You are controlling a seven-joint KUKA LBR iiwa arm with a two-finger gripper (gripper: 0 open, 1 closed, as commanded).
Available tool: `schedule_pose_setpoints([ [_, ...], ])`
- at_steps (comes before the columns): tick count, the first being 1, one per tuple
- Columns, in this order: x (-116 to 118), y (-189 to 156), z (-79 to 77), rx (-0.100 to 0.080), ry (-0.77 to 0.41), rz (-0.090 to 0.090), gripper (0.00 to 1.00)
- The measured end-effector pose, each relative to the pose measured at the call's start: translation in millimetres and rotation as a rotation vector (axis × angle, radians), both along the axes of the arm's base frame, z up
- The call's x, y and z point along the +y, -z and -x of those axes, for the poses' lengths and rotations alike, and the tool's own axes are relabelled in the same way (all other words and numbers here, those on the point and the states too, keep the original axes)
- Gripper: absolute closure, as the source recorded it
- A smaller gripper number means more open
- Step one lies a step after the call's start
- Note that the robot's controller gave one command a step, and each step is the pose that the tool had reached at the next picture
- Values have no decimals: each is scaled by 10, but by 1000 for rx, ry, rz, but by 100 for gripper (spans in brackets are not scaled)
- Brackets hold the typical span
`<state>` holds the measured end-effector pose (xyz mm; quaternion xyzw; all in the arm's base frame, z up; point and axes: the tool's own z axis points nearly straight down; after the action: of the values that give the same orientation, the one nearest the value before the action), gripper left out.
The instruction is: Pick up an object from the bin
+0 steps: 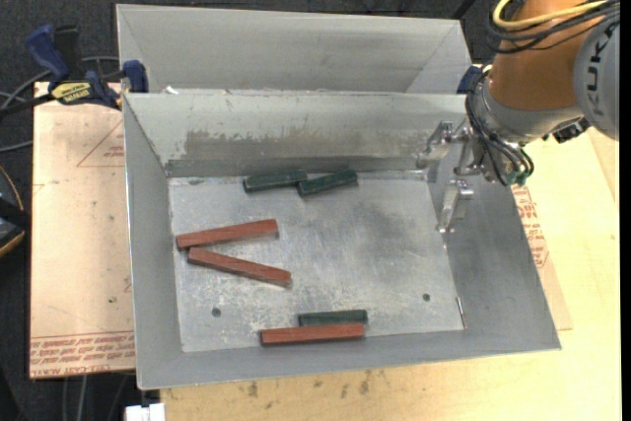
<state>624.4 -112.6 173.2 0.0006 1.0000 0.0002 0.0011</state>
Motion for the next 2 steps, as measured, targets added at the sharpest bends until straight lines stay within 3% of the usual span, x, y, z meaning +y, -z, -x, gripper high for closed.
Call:
schedule_pose_setpoints([
  [1, 270, 418, 218, -7, -23, 2, 0],
  [2, 598, 553, 315, 13, -24, -2, 0],
])
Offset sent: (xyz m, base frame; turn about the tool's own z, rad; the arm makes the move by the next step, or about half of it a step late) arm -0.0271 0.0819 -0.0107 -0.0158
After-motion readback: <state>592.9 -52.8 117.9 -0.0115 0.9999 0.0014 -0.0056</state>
